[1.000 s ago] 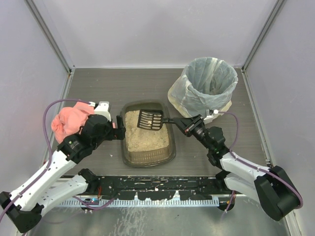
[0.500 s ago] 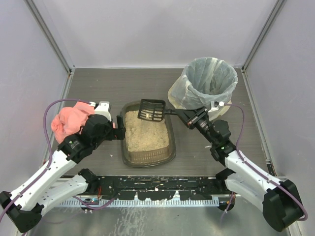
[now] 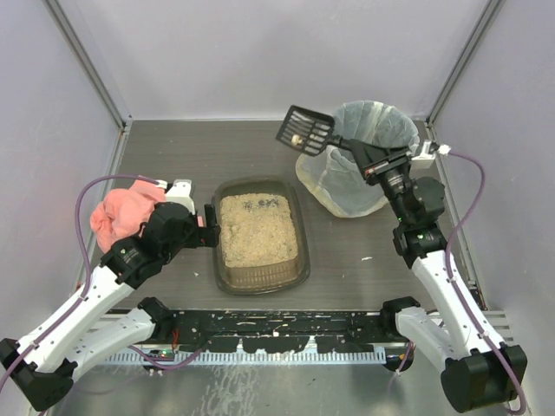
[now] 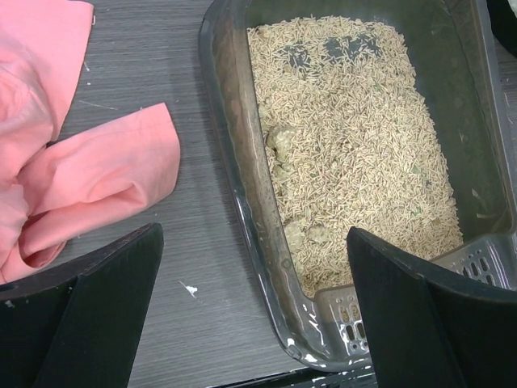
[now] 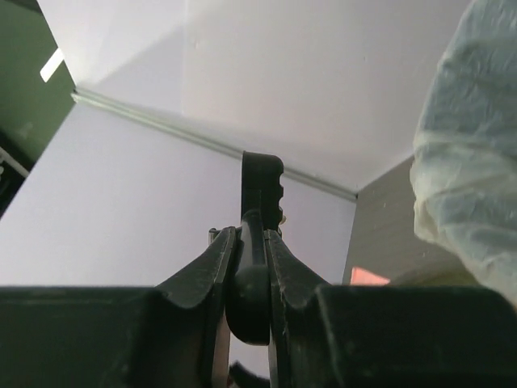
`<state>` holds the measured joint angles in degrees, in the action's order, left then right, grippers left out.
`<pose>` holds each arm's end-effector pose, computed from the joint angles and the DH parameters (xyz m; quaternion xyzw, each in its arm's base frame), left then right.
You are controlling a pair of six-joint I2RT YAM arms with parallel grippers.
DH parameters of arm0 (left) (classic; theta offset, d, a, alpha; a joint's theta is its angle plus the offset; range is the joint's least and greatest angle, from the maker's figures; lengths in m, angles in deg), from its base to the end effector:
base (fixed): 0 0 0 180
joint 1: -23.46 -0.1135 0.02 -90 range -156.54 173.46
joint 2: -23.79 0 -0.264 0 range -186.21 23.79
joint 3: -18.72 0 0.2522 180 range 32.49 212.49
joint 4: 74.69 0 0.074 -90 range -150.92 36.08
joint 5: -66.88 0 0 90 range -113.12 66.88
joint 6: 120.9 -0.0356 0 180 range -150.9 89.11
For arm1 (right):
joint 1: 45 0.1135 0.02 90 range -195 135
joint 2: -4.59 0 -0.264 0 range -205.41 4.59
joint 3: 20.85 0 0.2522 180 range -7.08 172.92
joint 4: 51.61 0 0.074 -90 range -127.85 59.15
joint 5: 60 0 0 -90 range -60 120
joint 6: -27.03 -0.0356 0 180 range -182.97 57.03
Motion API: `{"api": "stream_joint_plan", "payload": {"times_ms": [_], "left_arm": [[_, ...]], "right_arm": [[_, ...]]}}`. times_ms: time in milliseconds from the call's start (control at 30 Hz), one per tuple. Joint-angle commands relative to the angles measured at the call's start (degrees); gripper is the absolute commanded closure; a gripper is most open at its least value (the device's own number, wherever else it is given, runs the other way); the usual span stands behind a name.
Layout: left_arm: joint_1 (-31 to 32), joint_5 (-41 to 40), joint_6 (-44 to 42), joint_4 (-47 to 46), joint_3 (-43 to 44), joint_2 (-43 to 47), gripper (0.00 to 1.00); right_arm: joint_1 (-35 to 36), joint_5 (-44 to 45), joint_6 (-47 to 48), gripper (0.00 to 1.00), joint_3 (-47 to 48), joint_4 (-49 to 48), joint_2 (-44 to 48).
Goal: Clean the litter box
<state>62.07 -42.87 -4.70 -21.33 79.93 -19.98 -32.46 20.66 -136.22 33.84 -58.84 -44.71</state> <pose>0.1302 -0.0886 0.3086 0.0173 0.8808 -0.1111 0.4600 0.1993 0.0502 0.3612 0.2600 0.5697 0.5668 0.5353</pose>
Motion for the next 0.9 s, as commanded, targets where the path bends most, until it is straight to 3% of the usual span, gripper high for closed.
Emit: {"api": "stream_joint_plan", "payload": {"times_ms": [0, 433, 667, 867], "left_arm": [[-0.2, -1.0, 0.4, -0.6, 2.4, 0.5, 0.02], [-0.2, -0.8, 0.3, -0.2, 2.5, -0.2, 0.02], [-0.2, -0.2, 0.2, 0.0, 2.4, 0.0, 0.02], [-0.3, 0.4, 0.3, -0.2, 2.2, 0.1, 0.02]], "right_arm": [[-6.1, -0.6, 1.8, 0.99, 6.0, 2.7, 2.0], [-23.9, -2.0, 9.4, 0.99, 8.2, 11.3, 4.3], [-25.1, -1.5, 27.9, 0.99, 15.9, 20.2, 0.6], [-25.0, -6.2, 43.1, 0.99, 21.1, 24.4, -2.6]]}}
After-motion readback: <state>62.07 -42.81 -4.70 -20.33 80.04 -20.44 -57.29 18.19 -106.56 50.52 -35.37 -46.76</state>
